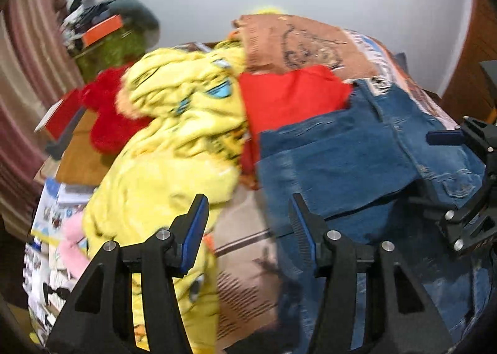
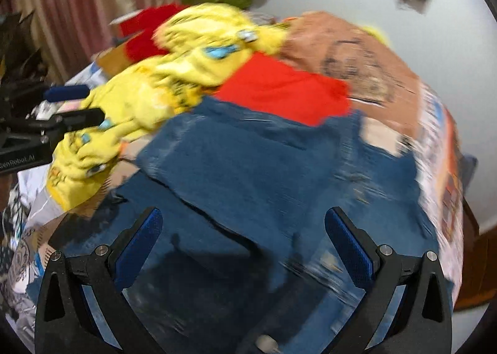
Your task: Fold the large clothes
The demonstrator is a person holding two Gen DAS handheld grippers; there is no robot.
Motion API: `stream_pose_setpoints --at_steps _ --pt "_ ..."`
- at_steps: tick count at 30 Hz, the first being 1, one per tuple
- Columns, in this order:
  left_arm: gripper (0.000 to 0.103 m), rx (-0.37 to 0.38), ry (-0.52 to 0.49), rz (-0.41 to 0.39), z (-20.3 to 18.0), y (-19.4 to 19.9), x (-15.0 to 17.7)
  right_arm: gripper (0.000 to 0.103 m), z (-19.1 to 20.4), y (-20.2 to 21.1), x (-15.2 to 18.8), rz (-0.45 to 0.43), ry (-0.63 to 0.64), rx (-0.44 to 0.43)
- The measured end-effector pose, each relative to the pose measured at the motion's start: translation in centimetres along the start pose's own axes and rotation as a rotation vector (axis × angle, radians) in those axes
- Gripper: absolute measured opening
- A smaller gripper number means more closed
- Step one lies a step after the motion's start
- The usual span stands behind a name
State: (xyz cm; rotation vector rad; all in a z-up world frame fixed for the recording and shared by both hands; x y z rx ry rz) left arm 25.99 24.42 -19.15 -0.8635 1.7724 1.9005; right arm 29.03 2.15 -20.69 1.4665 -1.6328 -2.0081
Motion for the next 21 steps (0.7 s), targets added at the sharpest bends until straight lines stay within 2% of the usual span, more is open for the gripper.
stream_pose_setpoints --at_steps 4,9,10,11,13,14,20,21 --pt "0.053 -0.017 0.038 0.024 2.1 -0.5 1.6 0.103 3.1 -3.4 -1.1 0.071 0.095 -0.042" --pt "0.053 -0.018 0.070 0.052 3.6 -1.5 2.8 0.102 5.9 -7.0 -1.9 0.150 0.195 -0.048" --pt "0.053 -0.018 0.073 0.059 3.7 -1.7 3.0 0.100 6.2 -7.5 -2.0 0.160 0.204 -0.050" --pt "0.053 -0.018 0.075 0.064 3.9 -1.8 3.2 0.096 6.6 -8.1 -2.1 0.170 0.212 -0.055" --pt "0.053 -0.015 0.080 0.070 4.1 -2.1 3.5 0.083 7.1 -9.4 -2.0 0.201 0.221 -0.064" --pt "0.053 -0.014 0.082 0.073 4.1 -2.2 3.6 0.082 7.2 -9.6 -1.9 0.209 0.220 -0.060" --pt "0.053 -0.006 0.079 0.078 3.9 -2.5 3.9 0.052 7.4 -10.6 -1.7 0.201 0.217 -0.069" --pt "0.053 -0.008 0.074 0.078 3.8 -2.5 3.9 0.045 7.2 -10.3 -1.8 0.192 0.211 -0.077"
Point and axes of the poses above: each gripper's, at about its wrist camera, not at the fingertips, and y roughly against the way its jaws point, z to its left, x to its underside, the point moved 1 cm from there along -y, roughly the way its jaws point, and after that the axes turned 4 degrees about -z, right-handed, at the moved point
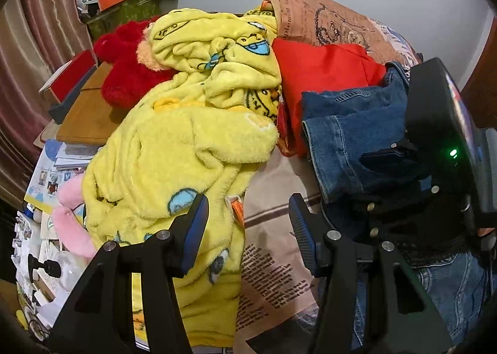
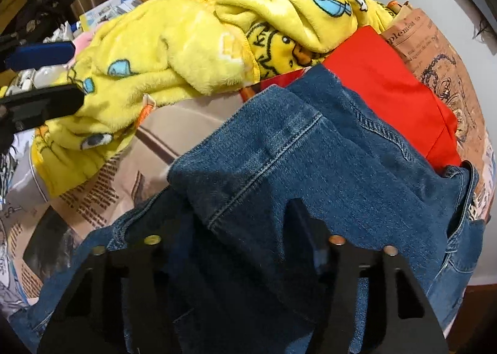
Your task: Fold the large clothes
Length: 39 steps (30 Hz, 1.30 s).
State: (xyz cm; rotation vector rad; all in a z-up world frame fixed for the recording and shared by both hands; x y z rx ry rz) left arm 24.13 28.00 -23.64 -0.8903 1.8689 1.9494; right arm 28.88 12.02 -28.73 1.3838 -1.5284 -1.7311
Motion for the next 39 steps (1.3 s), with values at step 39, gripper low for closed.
stream_pose_setpoints --at_steps 39 --pt "0.054 0.206 -0.287 -0.020 -21.8 0.1 -5.4 0.013 -18.9 20.4 17.6 -0.470 -0.702 0.125"
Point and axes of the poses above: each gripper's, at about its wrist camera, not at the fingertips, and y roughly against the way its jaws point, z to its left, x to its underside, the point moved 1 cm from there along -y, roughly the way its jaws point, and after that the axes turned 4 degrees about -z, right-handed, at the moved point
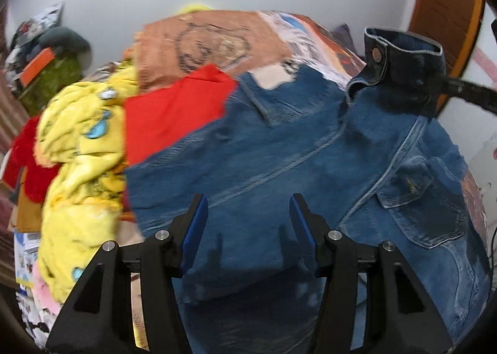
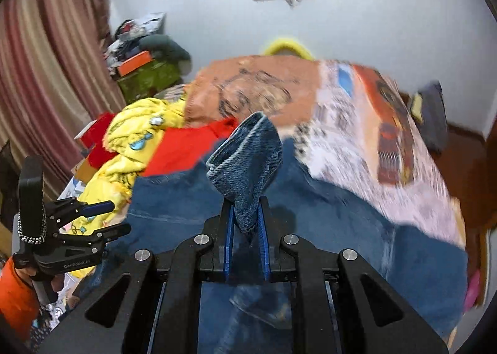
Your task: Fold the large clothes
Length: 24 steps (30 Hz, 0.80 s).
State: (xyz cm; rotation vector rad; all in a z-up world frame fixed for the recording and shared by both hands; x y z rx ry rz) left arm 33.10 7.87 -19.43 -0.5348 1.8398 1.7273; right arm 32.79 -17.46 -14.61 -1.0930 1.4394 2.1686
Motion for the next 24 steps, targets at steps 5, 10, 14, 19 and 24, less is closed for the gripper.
stream_pose_setpoints --at_steps 5,10,14,19,24 --pt "0.054 0.056 -0.006 0.092 -2.5 -3.1 0.8 0.013 -3.7 -1.6 3.9 0.105 -0.069 0.014" --pt "0.054 0.063 -0.022 0.153 -3.7 -5.1 2.2 0.013 -6.1 -3.1 6.8 0.200 -0.117 0.016" --pt "0.060 0.059 -0.010 0.159 -3.3 -5.8 3.0 0.013 -7.7 -3.0 7.9 0.227 -0.163 0.007" --pt "0.064 0.054 0.004 0.167 -3.0 -5.7 2.9 0.019 -8.5 -3.1 7.9 0.269 -0.210 -0.002" --pt "0.064 0.054 -0.060 0.114 -4.6 -3.9 1.2 0.036 -9.6 -0.9 6.7 0.244 -0.218 0.044"
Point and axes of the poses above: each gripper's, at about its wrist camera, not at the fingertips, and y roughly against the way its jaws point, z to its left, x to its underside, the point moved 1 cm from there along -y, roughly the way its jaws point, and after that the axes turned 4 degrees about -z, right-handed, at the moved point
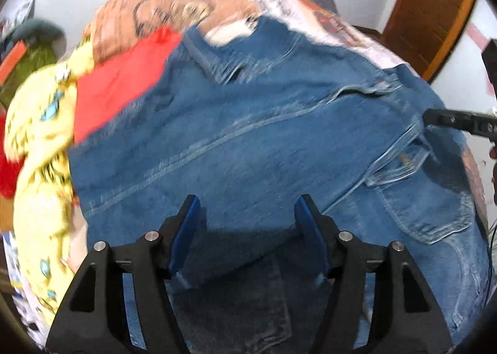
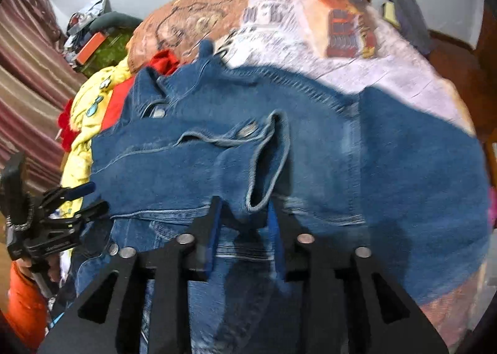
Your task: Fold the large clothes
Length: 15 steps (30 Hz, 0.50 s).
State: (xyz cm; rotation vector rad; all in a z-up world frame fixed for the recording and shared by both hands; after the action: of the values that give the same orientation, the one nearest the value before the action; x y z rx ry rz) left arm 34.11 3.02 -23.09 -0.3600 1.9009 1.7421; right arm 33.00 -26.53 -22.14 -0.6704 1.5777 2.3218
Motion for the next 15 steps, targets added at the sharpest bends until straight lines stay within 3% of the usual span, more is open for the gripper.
stream_pose_setpoints --at_steps 4,9,15 --pt "0.064 0.008 -0.082 -0.079 -2.9 2.0 -2.4 0.065 -1.6 3.5 -0.7 -0.097 0.011 0.110" --pt "0.064 0.044 -0.145 -0.133 -7.0 2.4 -5.4 0.071 -5.2 8.6 -0.4 -0.193 -0.007 0.224" --pt "0.064 0.069 -0.179 -0.140 -10.8 1.0 -7.2 0.073 -10.3 11.2 1.4 -0.207 -0.124 0.289"
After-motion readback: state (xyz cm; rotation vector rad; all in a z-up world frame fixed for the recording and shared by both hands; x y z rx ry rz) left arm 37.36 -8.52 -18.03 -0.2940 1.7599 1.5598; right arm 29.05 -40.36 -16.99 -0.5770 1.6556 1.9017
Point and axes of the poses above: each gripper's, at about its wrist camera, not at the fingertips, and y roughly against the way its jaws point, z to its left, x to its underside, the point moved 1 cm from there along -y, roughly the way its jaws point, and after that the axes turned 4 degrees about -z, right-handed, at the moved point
